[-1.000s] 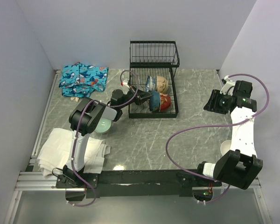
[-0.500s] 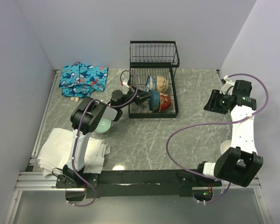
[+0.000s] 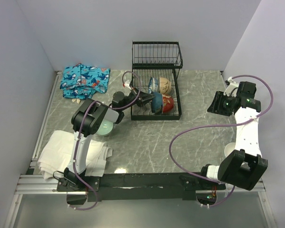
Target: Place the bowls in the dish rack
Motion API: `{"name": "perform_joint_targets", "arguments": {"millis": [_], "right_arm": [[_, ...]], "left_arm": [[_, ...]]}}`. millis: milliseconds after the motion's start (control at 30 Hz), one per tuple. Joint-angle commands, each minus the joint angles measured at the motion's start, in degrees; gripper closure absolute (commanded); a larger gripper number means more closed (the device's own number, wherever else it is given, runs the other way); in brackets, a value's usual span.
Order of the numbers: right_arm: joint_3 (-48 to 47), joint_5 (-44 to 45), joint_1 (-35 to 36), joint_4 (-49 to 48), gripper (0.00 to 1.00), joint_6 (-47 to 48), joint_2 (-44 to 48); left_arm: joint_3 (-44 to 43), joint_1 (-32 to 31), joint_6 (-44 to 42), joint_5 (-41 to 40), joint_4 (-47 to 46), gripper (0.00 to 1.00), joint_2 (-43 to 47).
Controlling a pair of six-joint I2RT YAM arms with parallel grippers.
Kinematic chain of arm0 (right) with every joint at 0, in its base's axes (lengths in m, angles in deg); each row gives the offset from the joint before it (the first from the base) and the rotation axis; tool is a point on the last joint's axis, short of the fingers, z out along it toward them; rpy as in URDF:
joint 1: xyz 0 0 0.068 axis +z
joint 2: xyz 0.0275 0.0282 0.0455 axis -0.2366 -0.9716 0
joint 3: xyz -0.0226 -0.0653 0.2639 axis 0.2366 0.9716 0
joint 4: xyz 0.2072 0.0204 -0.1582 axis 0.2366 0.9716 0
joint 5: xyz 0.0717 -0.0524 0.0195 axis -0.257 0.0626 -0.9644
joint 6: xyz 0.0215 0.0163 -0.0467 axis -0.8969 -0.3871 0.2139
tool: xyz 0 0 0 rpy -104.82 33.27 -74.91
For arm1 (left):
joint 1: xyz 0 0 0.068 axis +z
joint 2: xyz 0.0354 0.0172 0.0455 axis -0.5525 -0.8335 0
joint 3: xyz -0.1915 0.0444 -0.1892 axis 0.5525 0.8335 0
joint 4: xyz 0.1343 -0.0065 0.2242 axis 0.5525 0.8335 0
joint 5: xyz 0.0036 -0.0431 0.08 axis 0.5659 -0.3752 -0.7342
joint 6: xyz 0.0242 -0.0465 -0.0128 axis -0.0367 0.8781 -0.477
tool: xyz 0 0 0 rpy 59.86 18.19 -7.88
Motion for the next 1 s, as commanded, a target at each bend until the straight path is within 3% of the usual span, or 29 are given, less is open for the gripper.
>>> {"name": "perform_joint_targets", "arguments": {"millis": [0,667,767,833,967], "right_arm": [[0.3,-0.6,-0.2,-1.7,0.47,-0.7,0.7],[0.9,-0.4,-0.1,-2.1,0.47,-0.8,1.3],[1.1,-0.4,-0.1,-1.9,0.47,-0.8,1.4],[1.2,-0.5,-0.1,-2.1,0.47,-0.9,1.4],[0.6,-0.5,-0.1,-2.1,0.47,-0.9,0.9]], "left_arm": [[1.8,-0.4,-2.6,-0.1,0.0,0.99,2.0],[2.5,0.4,-5.5,-1.3,3.9,0.98,4.8],[2.8,0.7,-6.2,-1.4,4.8,0.95,5.3],[2.3,0.6,-6.3,-1.1,5.7,0.88,4.9],[0.8,0.6,-6.1,-0.9,6.1,0.86,3.3]]}}
